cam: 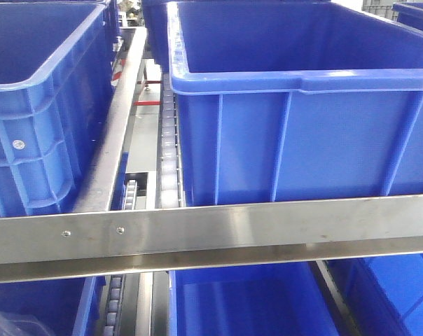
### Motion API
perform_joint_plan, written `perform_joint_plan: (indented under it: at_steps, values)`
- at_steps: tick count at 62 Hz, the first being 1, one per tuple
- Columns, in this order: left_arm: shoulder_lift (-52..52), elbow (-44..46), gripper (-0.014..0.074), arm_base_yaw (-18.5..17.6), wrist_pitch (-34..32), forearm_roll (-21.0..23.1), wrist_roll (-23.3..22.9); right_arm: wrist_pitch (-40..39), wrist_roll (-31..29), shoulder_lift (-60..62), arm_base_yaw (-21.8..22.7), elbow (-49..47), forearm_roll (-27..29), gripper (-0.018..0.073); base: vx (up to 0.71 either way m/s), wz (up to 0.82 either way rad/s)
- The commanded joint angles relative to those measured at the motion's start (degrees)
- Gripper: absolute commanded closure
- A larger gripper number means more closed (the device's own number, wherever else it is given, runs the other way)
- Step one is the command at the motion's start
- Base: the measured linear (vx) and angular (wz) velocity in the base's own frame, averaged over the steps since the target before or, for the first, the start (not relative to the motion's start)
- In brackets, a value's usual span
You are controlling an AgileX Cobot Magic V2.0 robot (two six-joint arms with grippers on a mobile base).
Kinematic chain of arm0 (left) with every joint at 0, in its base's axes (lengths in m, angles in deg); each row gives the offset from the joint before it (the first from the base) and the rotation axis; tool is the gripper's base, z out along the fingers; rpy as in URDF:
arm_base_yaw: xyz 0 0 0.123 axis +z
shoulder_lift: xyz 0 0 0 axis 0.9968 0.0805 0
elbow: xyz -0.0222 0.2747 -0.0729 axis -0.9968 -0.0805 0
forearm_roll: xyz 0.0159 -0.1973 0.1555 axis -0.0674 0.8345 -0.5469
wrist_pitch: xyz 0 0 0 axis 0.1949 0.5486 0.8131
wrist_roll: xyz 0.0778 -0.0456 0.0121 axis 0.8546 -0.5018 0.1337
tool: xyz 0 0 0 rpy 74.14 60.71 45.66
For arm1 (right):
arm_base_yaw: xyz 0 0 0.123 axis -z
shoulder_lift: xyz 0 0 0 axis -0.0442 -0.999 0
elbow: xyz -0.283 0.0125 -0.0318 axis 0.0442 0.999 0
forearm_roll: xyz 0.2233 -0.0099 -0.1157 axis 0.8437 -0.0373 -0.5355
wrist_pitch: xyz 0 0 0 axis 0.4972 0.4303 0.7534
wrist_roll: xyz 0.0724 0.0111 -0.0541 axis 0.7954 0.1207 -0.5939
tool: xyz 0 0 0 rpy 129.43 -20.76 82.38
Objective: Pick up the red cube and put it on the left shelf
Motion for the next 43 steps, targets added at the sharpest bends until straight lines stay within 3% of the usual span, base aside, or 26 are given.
perform_joint_plan:
  at_steps: [1,43]
  values:
    - [-0.02,-1.26,0.0491,-0.38,-5.13,0.27,0.03,-4.67,-0.42,-0.06,0.4,-1.62,-0.79,0.051,0.0,0.0]
    - [-0.02,-1.26,0.0491,-0.38,-5.13,0.27,0.03,-5.21,-0.17,4.23,0.46,0.55,0.08,0.051,0.0,0.0]
